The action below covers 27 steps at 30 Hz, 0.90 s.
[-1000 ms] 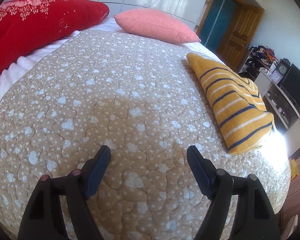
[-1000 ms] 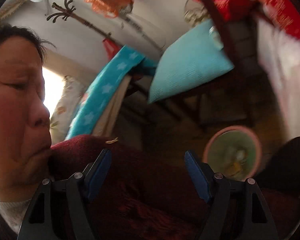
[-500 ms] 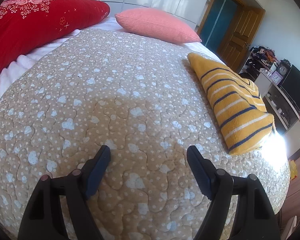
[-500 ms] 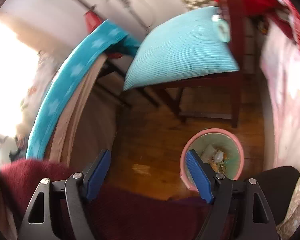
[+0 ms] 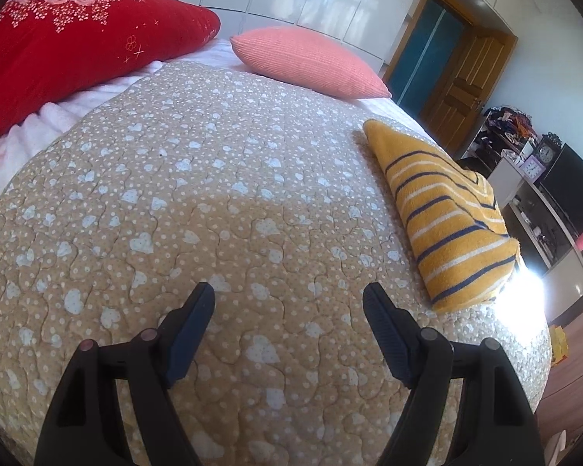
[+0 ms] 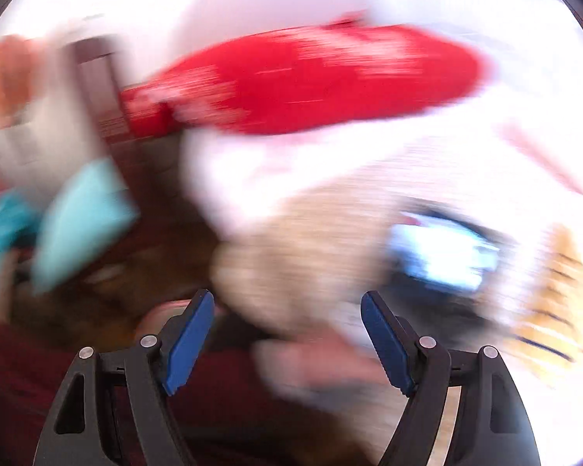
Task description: Fold small clothes
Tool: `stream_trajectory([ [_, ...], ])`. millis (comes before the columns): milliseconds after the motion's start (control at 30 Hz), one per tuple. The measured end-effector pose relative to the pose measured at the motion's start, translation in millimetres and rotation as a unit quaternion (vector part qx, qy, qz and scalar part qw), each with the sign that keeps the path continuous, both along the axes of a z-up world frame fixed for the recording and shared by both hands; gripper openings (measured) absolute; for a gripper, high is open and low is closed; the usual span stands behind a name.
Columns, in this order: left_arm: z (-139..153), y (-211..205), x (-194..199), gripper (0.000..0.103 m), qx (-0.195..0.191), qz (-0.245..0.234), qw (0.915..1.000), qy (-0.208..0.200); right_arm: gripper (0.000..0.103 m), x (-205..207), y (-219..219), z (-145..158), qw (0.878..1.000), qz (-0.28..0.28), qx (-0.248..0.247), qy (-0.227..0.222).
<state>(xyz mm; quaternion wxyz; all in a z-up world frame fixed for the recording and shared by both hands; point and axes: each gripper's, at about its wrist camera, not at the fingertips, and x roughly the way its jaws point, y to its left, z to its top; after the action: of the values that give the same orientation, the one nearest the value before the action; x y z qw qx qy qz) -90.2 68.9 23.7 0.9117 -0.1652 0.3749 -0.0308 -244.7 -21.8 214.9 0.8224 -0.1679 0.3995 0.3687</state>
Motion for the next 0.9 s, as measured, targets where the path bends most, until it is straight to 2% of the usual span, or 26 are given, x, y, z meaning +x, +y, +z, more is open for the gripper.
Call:
stream_trajectory([
  [67, 7.5, 1.1, -2.7, 0.078, 0.001, 0.008, 1.0000, 0.003, 0.082, 19.8, -48.3, 4.5, 0.996, -0.077, -0.025, -0.032],
  [167, 30.4, 1.6, -11.7, 0.078, -0.003, 0.006, 0.9999, -0.010, 0.082, 44.2, -117.7, 8.7, 0.986, -0.151, -0.036, -0.052],
  [233, 48.0, -3.2, -19.9, 0.078, 0.019, 0.001, 0.9996, -0.020, 0.082, 55.2, -155.9, 6.6, 0.979, -0.192, -0.042, -0.061],
  [333, 79.0, -17.4, -31.3, 0.084, 0.080, -0.010, 0.9959, -0.041, 0.082, 76.9, -203.4, 0.9, 0.967, -0.238, -0.054, -0.071],
  [467, 100.2, -32.3, -33.4, 0.086, 0.118, -0.020, 0.9915, -0.053, 0.083, 98.3, -233.6, -15.4, 0.958, -0.277, -0.044, -0.054],
  [633, 98.2, -57.3, -23.6, 0.086, 0.142, -0.032, 0.9885, -0.042, 0.083, 115.7, -256.7, -36.7, 0.954, -0.293, -0.040, -0.044],
  [800, 87.4, -78.5, 18.2, 0.086, 0.119, -0.074, 0.9901, -0.007, 0.083, 143.0, -272.0, -55.1, 0.949, -0.312, -0.036, -0.029],
  [900, 82.6, -84.2, 52.2, 0.086, 0.109, -0.095, 0.9895, 0.012, 0.083, 177.6, -304.2, -59.2, 0.940, -0.340, 0.033, 0.004],
])
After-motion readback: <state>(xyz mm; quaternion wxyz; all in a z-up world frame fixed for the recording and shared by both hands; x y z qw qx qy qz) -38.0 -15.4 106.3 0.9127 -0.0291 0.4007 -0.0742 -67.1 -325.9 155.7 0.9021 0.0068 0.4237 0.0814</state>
